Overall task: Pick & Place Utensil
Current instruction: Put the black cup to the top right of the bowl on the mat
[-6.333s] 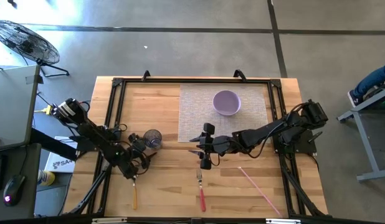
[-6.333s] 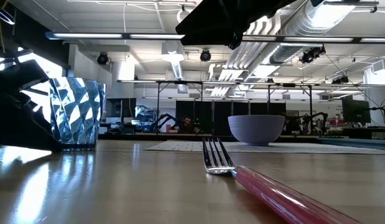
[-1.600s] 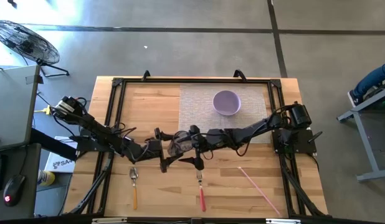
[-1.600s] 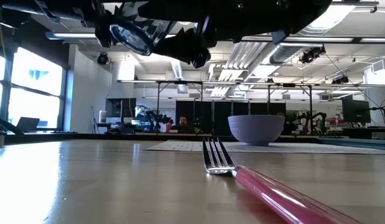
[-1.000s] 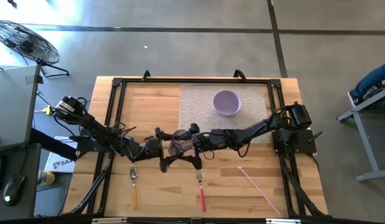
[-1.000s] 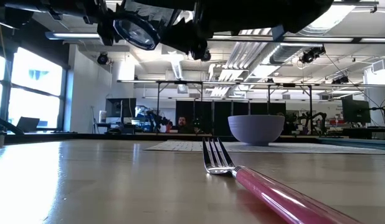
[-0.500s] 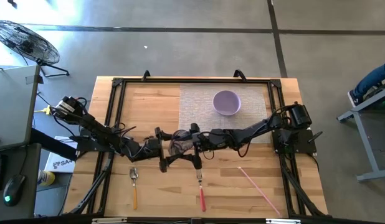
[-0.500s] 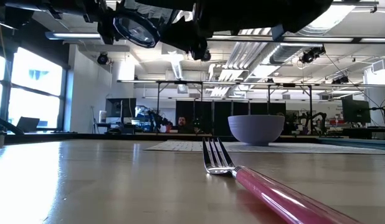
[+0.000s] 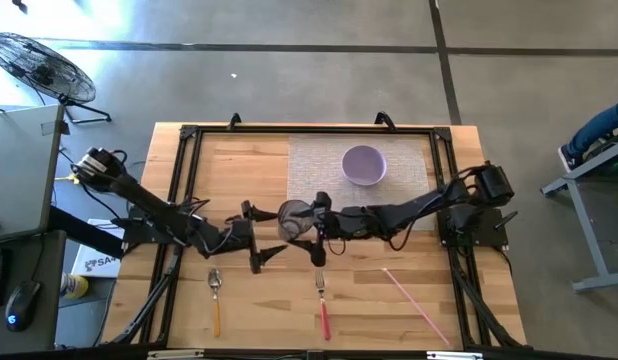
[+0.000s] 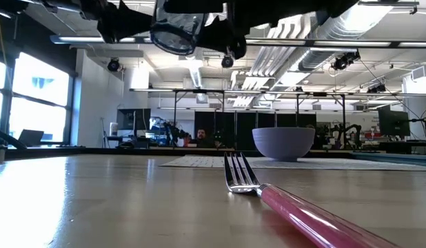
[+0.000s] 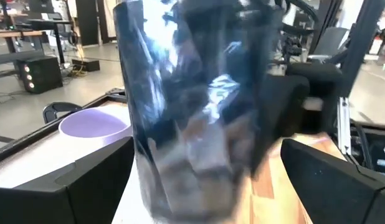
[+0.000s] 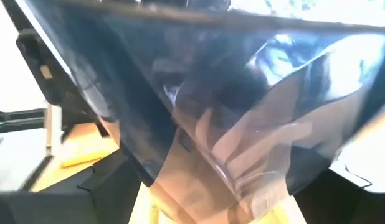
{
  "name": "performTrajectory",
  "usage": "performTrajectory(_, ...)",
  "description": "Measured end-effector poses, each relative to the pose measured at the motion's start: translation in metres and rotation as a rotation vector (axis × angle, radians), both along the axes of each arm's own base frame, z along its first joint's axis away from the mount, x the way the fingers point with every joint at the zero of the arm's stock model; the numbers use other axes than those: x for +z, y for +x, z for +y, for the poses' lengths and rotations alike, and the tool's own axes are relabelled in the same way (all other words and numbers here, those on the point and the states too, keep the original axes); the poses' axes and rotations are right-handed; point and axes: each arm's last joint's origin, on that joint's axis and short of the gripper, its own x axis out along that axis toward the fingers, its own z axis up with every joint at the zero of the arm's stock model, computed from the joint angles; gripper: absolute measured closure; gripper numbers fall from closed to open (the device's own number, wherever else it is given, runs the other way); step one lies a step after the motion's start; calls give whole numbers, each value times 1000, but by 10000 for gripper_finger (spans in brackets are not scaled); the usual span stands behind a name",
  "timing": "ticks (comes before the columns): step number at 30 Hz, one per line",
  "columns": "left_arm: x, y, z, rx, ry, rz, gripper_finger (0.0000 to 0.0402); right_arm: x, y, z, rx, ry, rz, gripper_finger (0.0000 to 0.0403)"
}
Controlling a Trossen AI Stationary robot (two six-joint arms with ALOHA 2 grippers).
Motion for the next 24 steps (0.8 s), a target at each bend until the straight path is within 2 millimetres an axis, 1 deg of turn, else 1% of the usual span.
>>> performTrajectory(3, 5, -11, -3, 0, 22, 32, 3, 14, -10, 0, -70, -27, 17, 67)
performTrajectory(6, 9, -24, -5, 7, 42, 67, 3, 32, -24, -5, -155, -45, 31, 67)
performTrajectory(9, 10, -36, -5, -4, 46, 117, 3, 47, -41, -15, -289, -53, 74, 67)
performTrajectory(12, 7, -46, -4, -16, 14, 170, 3, 57, -59, -27, -439, -46, 127, 67)
performTrajectory(15, 0, -52, -1, -17, -19, 236, 3, 61, -78, -42, -588, -14, 183, 67)
performTrajectory(18, -7, -54, 0, -15, -43, 300, 3, 61, -94, -58, -731, 12, 237, 67)
performTrajectory(24, -14, -56, 2, -4, -79, 349, 3, 48, -117, -96, -1034, 46, 347, 64)
